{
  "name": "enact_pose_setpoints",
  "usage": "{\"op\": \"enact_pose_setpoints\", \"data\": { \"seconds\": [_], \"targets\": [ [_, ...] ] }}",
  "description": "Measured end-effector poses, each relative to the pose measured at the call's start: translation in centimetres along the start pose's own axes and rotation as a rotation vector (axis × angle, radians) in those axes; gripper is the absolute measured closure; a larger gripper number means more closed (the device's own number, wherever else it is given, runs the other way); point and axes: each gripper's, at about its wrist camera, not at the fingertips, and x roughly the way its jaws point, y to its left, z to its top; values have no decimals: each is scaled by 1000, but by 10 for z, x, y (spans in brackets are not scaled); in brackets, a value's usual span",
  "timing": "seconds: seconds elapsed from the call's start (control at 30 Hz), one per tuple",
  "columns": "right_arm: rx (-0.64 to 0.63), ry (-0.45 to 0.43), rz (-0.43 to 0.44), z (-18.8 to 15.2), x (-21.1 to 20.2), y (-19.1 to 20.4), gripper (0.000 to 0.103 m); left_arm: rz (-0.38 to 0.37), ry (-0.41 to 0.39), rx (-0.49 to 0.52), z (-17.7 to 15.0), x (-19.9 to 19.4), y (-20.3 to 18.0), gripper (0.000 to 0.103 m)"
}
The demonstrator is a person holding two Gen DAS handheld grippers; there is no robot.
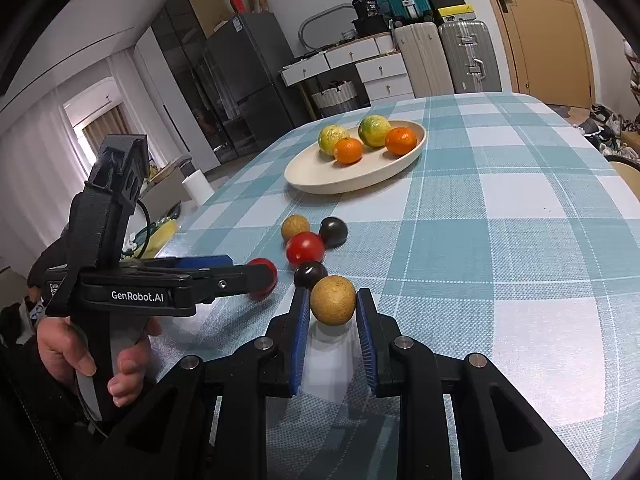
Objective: Organize fruits
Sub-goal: 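Grasp the red tomato with the left tool while the right tool holds the brown kiwi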
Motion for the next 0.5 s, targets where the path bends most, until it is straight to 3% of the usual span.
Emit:
{"op": "enact_pose_setpoints", "data": {
  "seconds": [0.07, 0.17, 0.5],
  "targets": [
    [8, -4, 2, 1, -1, -3, 79, -6, 6, 16, 0, 1, -2, 54],
    [10, -10, 4, 3, -3, -5, 79, -23, 15, 22, 0, 1, -1, 77],
    [23, -25, 4, 13, -4, -10, 79, -57, 13, -48, 10, -8, 20, 78]
  ]
}}
